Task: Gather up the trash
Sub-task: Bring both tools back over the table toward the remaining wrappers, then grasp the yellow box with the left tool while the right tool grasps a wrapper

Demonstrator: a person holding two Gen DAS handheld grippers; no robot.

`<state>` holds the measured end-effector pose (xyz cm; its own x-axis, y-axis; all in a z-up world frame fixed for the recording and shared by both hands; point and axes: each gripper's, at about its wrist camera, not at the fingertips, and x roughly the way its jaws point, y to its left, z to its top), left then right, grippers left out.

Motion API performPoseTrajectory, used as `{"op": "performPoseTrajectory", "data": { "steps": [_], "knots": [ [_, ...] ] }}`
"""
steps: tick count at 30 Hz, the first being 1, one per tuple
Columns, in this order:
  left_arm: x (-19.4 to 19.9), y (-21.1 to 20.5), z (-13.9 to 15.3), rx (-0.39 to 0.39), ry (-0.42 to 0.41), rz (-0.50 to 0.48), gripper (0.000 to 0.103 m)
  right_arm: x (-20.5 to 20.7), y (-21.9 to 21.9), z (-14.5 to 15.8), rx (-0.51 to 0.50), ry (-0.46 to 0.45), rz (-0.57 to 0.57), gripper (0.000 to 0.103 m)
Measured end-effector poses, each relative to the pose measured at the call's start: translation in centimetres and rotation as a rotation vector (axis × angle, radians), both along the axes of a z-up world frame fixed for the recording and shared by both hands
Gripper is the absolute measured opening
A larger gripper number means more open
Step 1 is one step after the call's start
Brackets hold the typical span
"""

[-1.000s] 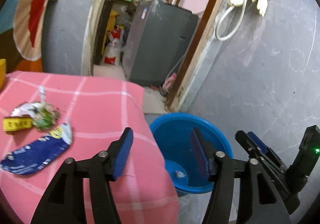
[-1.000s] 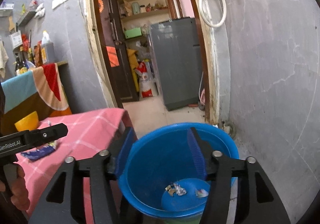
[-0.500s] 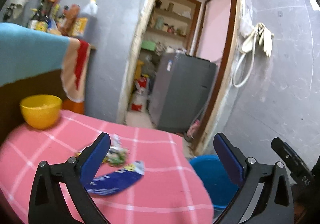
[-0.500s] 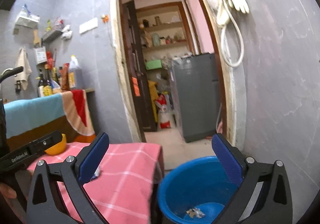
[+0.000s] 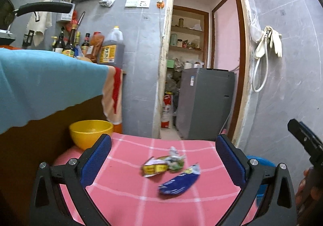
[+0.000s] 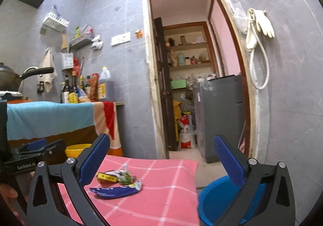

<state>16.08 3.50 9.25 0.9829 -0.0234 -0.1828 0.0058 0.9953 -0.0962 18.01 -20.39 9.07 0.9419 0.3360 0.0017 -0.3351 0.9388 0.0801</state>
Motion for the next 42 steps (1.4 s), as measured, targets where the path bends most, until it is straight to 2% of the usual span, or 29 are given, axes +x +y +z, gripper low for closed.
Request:
{"op": "performPoseTrajectory", "data": {
  "steps": [13,21,26,31,34,36,40,42],
  "knots": [
    [1.5,3.8,-4.0,0.009,0.085,0.033,0.101,3.0,4.5,-2.4,-0.101,0.071,0.052,0.103],
    [4.5,4.7,-5.4,-0.046,0.206,0.001,0.101,6.9,6.4,-4.4,-0.186,0.221,0.083,0.103],
    [6.6,5.0,-6.2,-0.090,0.301,-0.025,0.101,8.9,6.8,-5.1,-0.200,0.298,0.114,0.103],
    [8.4,4.8,-6.8,-0.137,0.378,-0.068,0.099,11.1,7.9,-5.8,-0.232,0.383,0.172,0.076],
    [9.6,4.8,-7.2,-0.147,0.417,-0.094,0.090,12.2,8.4,-6.3,-0.250,0.431,0.204,0.063],
    [10.4,4.9,-7.7,-0.166,0.450,-0.112,0.081,12.8,8.8,-6.6,-0.258,0.456,0.221,0.056],
    [11.7,4.9,-8.2,-0.187,0.497,-0.142,0.076,13.7,9.4,-7.0,-0.268,0.498,0.251,0.048],
    [12.2,4.8,-8.3,-0.199,0.510,-0.158,0.074,14.1,9.9,-7.2,-0.276,0.517,0.270,0.047]
  ]
}}
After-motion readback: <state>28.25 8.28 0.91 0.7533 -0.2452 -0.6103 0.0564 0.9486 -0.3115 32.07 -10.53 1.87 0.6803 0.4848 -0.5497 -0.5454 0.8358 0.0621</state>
